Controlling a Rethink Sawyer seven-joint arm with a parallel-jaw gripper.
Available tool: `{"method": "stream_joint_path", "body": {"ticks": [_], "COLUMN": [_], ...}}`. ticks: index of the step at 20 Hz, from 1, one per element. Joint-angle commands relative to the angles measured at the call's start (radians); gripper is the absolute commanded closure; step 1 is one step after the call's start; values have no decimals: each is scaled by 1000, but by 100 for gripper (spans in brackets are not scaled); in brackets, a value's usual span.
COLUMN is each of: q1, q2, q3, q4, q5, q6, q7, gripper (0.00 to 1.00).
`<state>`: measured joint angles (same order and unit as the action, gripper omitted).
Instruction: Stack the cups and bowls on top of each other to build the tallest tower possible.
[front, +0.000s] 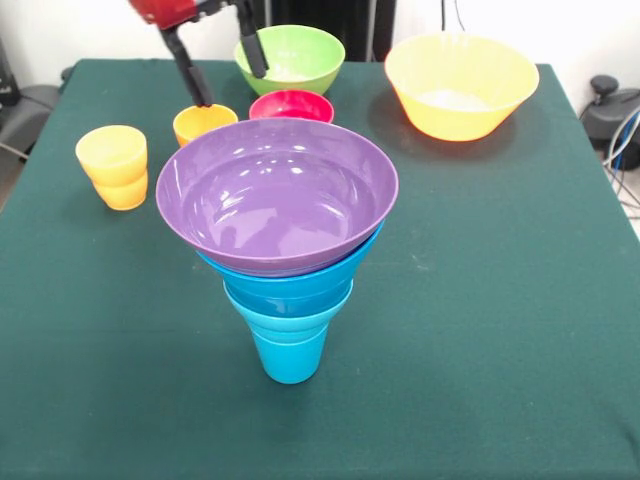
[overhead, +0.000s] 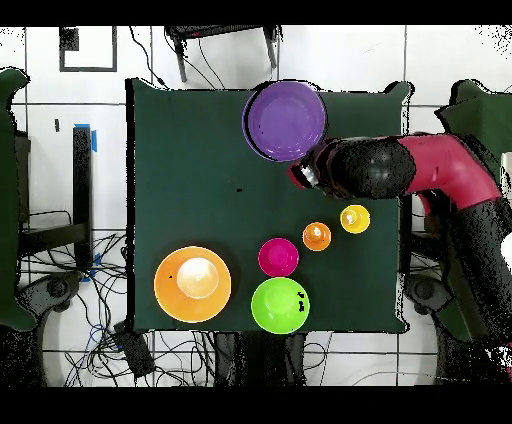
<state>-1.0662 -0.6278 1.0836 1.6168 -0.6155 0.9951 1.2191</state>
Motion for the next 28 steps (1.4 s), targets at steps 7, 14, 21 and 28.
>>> {"method": "stream_joint_path", "body": {"ticks": [7,14,21,28], "q1": [122,163,239,297], "q2": [-95,-131,-133,-116], "q3": [-187,-209,-251,-285], "q4": [202,238,254,281], "q5": [52,130,153,173], "q6": [-131,-143,-202,-291], "q7": [338,397,484,556], "gripper": [0,0,0,0]}}
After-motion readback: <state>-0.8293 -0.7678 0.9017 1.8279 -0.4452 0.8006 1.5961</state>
